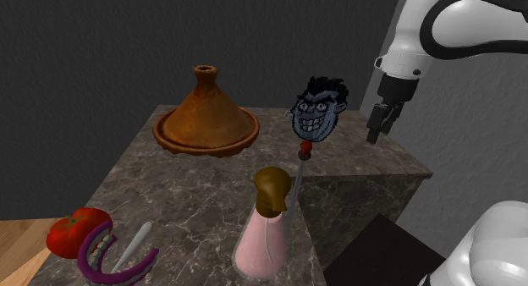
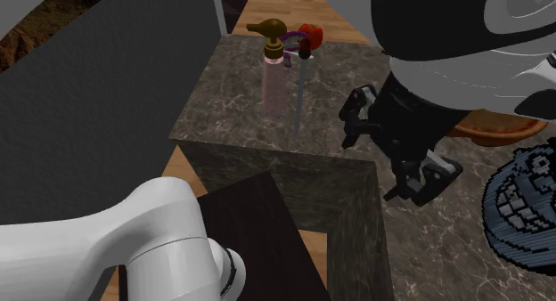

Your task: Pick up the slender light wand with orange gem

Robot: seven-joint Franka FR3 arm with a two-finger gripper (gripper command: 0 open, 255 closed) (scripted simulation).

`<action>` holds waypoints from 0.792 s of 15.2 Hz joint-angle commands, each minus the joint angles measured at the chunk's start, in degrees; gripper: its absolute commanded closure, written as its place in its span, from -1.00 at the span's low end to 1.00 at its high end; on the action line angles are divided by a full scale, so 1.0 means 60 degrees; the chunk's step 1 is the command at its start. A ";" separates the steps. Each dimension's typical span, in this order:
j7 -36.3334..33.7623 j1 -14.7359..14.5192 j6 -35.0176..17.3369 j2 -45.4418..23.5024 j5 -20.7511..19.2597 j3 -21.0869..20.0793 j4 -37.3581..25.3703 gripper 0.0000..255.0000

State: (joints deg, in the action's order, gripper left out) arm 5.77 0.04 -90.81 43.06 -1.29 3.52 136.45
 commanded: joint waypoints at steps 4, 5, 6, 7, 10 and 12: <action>-0.0396 -0.0330 -0.0157 -0.0061 0.0373 -0.0539 -0.0213 -1.00; -0.0526 -0.0434 -0.0212 -0.0096 0.0489 -0.0720 -0.0298 -1.00; -0.0657 -0.0536 -0.0269 -0.0137 0.0598 -0.0899 -0.0389 -1.00; -0.0787 -0.0635 -0.0328 -0.0184 0.0703 -0.1079 -0.0487 -1.00; -0.1176 -0.0913 -0.0507 -0.0366 0.0980 -0.1617 -0.0820 -1.00; -0.1435 -0.1082 -0.0629 -0.0517 0.1134 -0.1975 -0.1074 -1.00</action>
State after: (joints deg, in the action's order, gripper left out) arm -1.84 -5.82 -94.37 39.88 4.89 -7.08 130.41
